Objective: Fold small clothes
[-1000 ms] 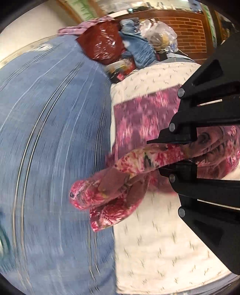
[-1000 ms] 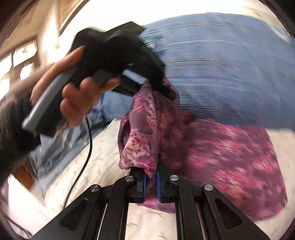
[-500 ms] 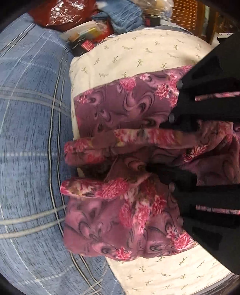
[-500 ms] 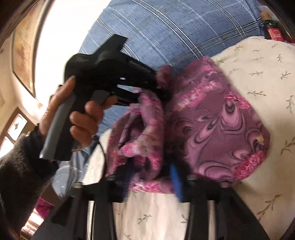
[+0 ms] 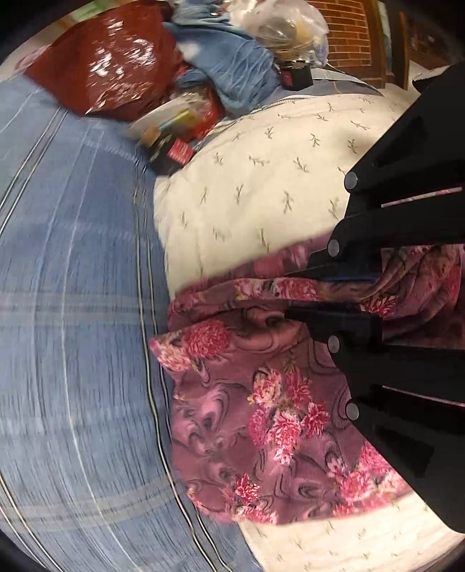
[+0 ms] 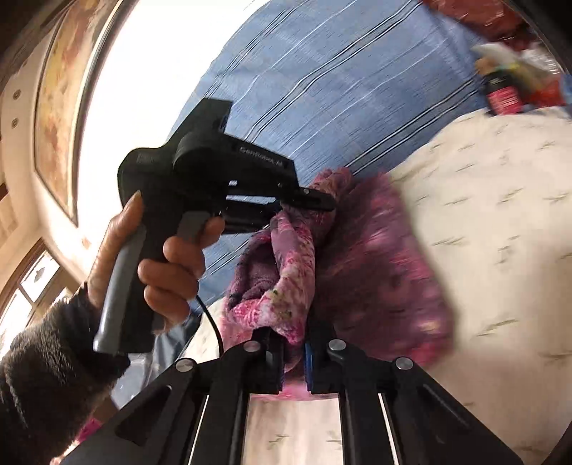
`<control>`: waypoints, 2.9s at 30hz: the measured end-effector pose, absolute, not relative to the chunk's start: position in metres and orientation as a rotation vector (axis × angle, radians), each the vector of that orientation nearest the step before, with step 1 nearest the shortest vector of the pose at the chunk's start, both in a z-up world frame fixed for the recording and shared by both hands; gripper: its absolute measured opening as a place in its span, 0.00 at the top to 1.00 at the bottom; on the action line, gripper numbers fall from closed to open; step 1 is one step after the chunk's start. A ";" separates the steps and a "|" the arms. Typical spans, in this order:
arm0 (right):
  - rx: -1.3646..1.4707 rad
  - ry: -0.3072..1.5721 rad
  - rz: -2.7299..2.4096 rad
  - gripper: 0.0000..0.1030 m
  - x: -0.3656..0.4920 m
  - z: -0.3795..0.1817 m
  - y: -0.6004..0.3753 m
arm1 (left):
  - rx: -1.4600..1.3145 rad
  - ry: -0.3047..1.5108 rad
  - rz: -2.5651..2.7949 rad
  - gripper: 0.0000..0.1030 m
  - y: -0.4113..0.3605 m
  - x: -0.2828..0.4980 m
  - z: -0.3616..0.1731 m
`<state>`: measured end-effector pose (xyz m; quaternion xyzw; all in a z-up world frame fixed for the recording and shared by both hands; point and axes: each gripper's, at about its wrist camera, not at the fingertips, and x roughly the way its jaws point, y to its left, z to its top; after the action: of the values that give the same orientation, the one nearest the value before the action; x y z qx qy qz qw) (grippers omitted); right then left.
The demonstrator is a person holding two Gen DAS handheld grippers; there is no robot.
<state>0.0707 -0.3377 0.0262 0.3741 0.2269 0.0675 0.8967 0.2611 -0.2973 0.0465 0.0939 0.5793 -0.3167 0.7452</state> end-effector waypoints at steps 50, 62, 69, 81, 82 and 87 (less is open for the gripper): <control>0.266 0.856 0.087 0.72 0.161 0.030 -0.308 | -0.045 1.219 -0.528 0.46 -0.116 0.182 0.014; 0.328 0.907 0.143 0.62 0.119 0.024 -0.298 | -0.152 1.226 -0.629 0.46 -0.093 0.157 0.037; 0.466 0.703 0.171 0.54 0.165 0.059 -0.313 | -0.284 1.101 -0.611 0.38 -0.093 0.214 0.074; 0.641 0.719 0.123 0.41 0.182 0.029 -0.380 | -0.493 1.163 -0.584 0.29 -0.061 0.257 0.025; 0.685 0.741 0.117 0.40 0.184 0.024 -0.390 | -0.509 1.180 -0.573 0.29 -0.057 0.262 0.022; 0.768 0.841 0.222 0.40 0.206 -0.015 -0.396 | -0.538 1.311 -0.626 0.28 -0.077 0.284 -0.007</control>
<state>0.2058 -0.3957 -0.0146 0.3629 0.3972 0.1051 0.8364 0.2837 -0.0768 -0.0065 -0.2430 0.5918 -0.2826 0.7147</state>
